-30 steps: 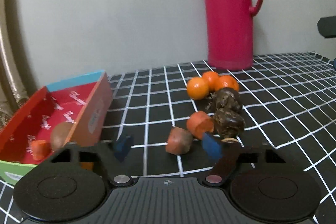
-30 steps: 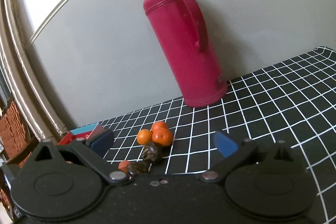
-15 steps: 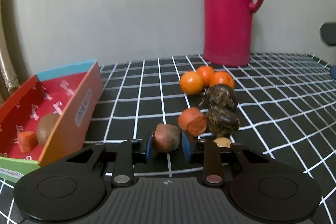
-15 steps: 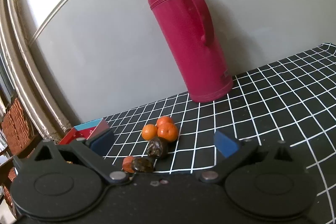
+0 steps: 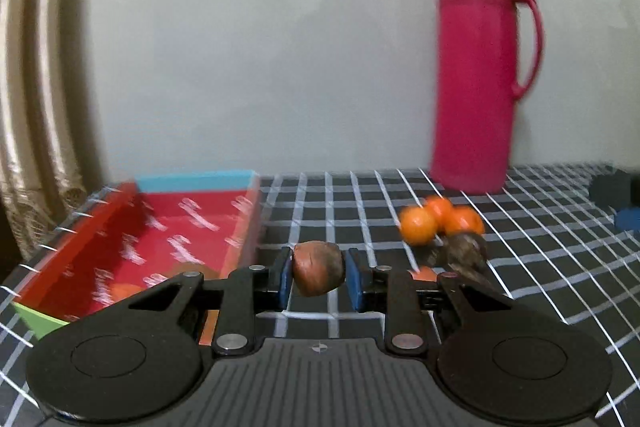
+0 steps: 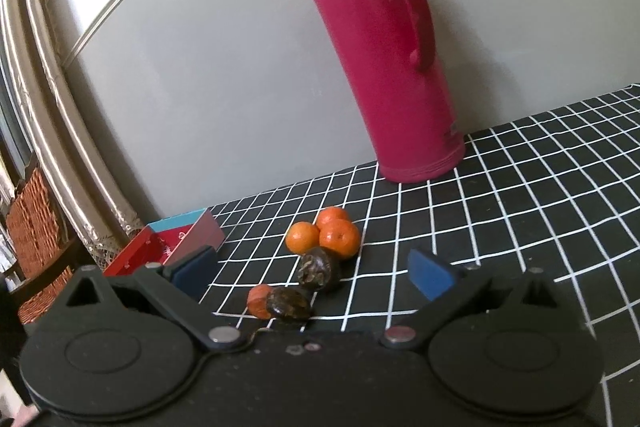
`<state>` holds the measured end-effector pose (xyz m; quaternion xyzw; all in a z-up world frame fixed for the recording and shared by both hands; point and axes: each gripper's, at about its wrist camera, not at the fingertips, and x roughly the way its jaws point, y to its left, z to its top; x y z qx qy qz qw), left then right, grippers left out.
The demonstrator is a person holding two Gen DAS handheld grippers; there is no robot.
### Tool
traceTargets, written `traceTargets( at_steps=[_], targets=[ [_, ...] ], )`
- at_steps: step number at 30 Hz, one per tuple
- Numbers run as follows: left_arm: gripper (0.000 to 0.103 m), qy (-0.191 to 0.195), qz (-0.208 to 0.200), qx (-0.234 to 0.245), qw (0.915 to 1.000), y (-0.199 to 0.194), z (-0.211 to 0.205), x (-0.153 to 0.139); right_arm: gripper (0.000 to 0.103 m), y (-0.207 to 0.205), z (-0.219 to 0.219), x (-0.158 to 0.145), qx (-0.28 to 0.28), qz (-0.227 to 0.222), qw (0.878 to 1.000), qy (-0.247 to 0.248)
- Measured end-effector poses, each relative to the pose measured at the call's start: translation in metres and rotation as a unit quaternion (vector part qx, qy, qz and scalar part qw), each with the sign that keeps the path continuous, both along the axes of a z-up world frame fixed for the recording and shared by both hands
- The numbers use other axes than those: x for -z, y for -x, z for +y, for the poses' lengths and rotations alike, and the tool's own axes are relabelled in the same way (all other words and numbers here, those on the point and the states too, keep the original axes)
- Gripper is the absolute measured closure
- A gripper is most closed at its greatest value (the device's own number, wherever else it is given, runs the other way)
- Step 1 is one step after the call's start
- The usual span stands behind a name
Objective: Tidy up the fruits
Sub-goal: 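Place the brown fruit into the red tray and open the left gripper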
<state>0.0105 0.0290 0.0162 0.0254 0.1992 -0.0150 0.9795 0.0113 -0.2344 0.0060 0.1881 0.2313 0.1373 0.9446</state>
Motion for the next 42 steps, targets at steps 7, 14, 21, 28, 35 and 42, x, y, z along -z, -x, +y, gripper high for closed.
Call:
traceTargets(
  at_steps=[7,14,21,28,35,42],
  targets=[
    [0.075,0.014,-0.003,-0.086,0.9962,-0.003,0.058,-0.007,0.001,-0.008,0.022,0.001,-0.021,0.004,1.000,0.000],
    [0.075,0.026,0.026,-0.152,0.9878,-0.013,0.112,0.006,0.001,-0.017,0.045,0.004,-0.041,0.011,0.999,0.007],
    [0.075,0.029,0.054,-0.163,0.9847,-0.025,0.131,0.016,0.001,-0.022,0.064,0.005,-0.057,0.013,0.998,0.009],
    [0.075,0.019,0.060,-0.169,0.9836,-0.026,0.133,0.017,0.001,-0.029,0.083,0.005,-0.073,0.014,0.997,0.009],
    [0.074,0.019,0.066,-0.175,0.9821,-0.033,0.137,0.018,0.001,-0.032,0.097,0.006,-0.084,0.015,0.996,0.023],
    [0.074,0.026,0.070,-0.184,0.9800,-0.035,0.139,0.017,0.001,-0.032,0.092,0.011,-0.074,0.019,0.996,0.041]
  ],
)
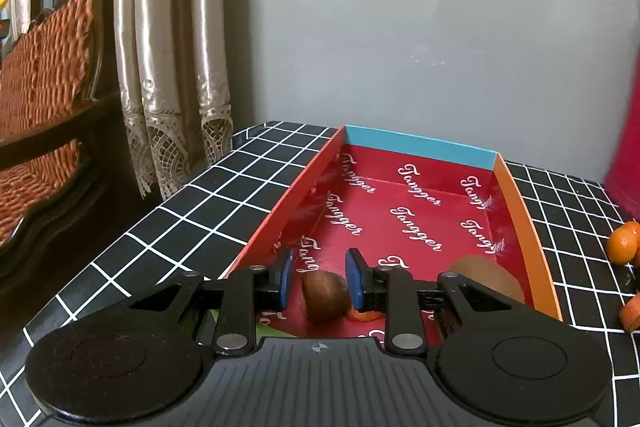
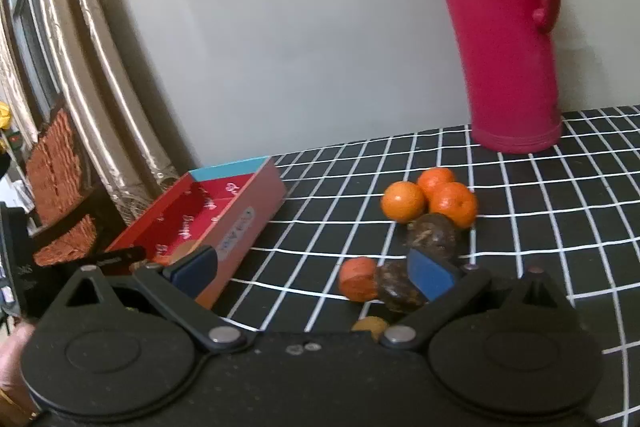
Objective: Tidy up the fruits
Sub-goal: 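Place the brown fruit into the red tray and open the left gripper, then grasp the dark lychee-like fruit with the right gripper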
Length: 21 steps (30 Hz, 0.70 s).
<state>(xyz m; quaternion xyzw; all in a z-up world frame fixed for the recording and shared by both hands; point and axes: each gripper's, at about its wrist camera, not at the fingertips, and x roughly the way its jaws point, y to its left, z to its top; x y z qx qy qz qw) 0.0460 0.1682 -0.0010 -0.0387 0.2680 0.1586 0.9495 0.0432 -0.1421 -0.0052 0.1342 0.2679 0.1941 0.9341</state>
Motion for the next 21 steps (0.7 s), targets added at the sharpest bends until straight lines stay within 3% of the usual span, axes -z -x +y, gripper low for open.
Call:
traceTargets(
  at_steps=[5,6,8,12,15,19,21],
  targets=[
    [0.070,-0.004,-0.015,0.009,0.9998,0.007,-0.008,-0.006,0.003,0.001,-0.006,0.004,0.016,0.001,1.000,0.020],
    [0.064,-0.007,-0.020,0.012,0.9997,0.008,-0.010,-0.008,0.004,0.001,-0.008,0.005,0.019,0.001,0.999,0.025],
    [0.037,-0.020,-0.031,0.016,0.9992,0.013,-0.018,-0.011,0.007,0.000,-0.011,0.007,0.026,0.006,0.999,0.033],
    [0.035,-0.056,-0.052,0.044,0.9961,0.023,-0.042,-0.018,0.020,-0.001,-0.017,0.012,0.041,0.016,0.998,0.044],
    [0.035,-0.050,-0.046,0.070,0.9952,0.026,-0.054,-0.019,0.024,-0.003,-0.020,0.017,0.047,0.025,0.997,0.054],
    [0.035,-0.033,-0.032,0.096,0.9943,0.031,-0.065,-0.019,0.042,-0.009,-0.020,0.024,0.045,0.042,0.996,0.057],
    [0.035,-0.034,-0.027,0.101,0.9939,0.032,-0.070,-0.018,0.044,-0.012,-0.019,0.026,0.044,0.048,0.996,0.054]
  ],
)
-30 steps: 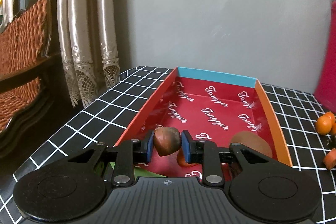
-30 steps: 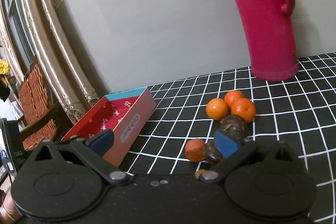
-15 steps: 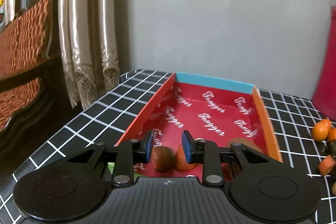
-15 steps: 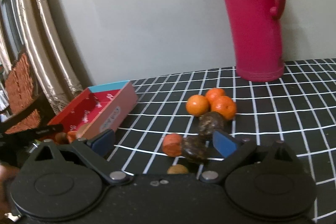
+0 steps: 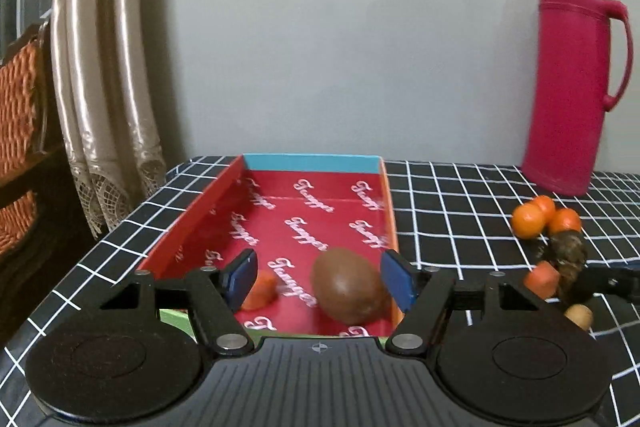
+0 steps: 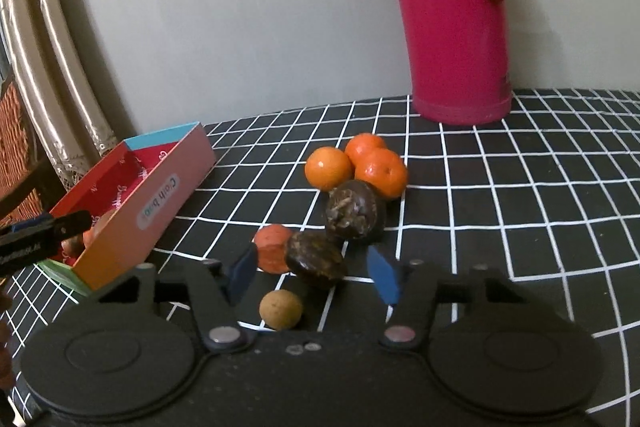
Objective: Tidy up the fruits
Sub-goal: 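Grasp the dark lychee-like fruit with the right gripper, then lower the dark fruit into the red tray and open the right gripper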
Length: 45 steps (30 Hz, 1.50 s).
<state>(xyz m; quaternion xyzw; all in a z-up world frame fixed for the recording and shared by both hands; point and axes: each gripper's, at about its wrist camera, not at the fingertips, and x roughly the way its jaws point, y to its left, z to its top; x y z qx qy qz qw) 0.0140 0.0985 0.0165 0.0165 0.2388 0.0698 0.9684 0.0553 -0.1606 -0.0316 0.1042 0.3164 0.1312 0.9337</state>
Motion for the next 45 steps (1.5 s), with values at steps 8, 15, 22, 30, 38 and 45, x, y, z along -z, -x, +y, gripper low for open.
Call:
traceTargets(
  at_steps=[8,15,22,30,38,45],
  targets=[
    [0.035,-0.001,0.003,0.009,1.0000,0.006,-0.004,-0.002,0.066,-0.019,0.006,0.015,0.001,0.031,0.999,-0.009],
    [0.035,-0.001,0.002,0.008,1.0000,0.010,0.000,-0.004,0.067,-0.027,0.014,0.020,-0.006,0.034,0.999,-0.005],
    [0.034,-0.004,-0.002,0.003,1.0000,0.023,0.007,-0.007,0.068,-0.018,0.015,0.012,-0.004,0.009,1.000,-0.002],
    [0.033,0.002,-0.002,-0.018,0.9998,0.043,0.030,-0.007,0.068,-0.006,0.042,-0.027,-0.064,-0.051,0.996,-0.047],
    [0.032,0.013,0.009,-0.040,0.9991,0.052,0.059,-0.002,0.068,-0.016,0.128,-0.042,-0.157,-0.063,0.984,-0.047],
    [0.032,0.021,0.019,-0.057,0.9980,0.053,0.079,0.004,0.068,-0.017,0.187,-0.035,-0.218,-0.054,0.974,-0.015]
  ],
)
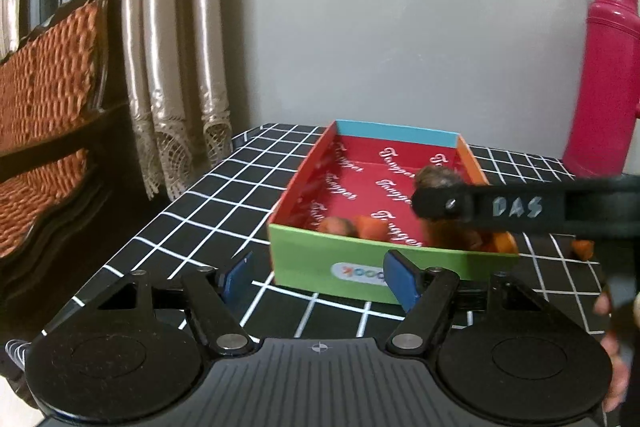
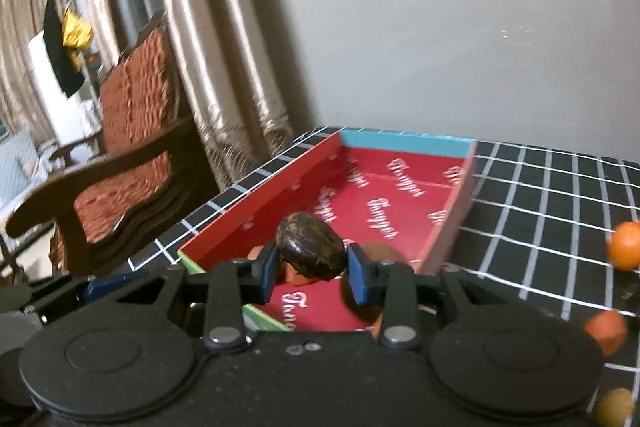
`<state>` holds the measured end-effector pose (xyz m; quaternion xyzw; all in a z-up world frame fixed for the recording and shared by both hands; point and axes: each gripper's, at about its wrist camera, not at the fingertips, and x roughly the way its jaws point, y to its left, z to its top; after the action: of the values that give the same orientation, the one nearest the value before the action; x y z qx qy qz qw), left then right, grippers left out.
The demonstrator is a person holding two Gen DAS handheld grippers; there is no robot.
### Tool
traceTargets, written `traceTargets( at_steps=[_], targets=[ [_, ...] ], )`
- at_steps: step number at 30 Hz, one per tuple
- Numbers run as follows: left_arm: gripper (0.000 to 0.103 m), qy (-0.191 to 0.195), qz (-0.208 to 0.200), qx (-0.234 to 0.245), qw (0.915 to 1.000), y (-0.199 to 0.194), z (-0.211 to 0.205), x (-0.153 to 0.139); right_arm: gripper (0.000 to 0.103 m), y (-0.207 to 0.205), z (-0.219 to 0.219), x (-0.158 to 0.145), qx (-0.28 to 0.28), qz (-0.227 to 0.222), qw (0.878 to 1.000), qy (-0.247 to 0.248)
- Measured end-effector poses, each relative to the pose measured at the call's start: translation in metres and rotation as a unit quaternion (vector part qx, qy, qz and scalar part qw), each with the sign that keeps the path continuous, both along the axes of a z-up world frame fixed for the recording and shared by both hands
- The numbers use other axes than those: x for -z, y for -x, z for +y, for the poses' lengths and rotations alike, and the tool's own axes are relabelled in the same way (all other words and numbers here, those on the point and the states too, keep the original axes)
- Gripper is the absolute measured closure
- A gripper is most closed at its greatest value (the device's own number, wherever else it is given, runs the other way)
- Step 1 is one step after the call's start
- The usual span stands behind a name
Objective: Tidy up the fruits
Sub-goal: 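Lower the dark fruit into the red tray and open the right gripper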
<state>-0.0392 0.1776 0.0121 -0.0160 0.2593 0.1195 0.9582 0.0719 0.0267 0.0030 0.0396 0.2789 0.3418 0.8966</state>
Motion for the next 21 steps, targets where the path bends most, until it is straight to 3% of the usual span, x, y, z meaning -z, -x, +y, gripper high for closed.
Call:
traceTargets(
  at_steps=[13,17,21],
  targets=[
    [0.032,0.004,0.003,-0.015,0.9999,0.003,0.013,0.004,0.062,0.003,0.007,0.012,-0.009,0.016,1.000,0.007],
    [0.032,0.000,0.001,-0.011,0.9999,0.003,0.009,0.003,0.037,0.002,0.002,0.011,-0.015,0.026,0.999,-0.021],
    [0.032,0.001,-0.001,-0.008,1.0000,0.002,0.006,0.002,0.030,0.007,-0.001,0.005,-0.020,0.012,0.999,-0.035]
  ],
)
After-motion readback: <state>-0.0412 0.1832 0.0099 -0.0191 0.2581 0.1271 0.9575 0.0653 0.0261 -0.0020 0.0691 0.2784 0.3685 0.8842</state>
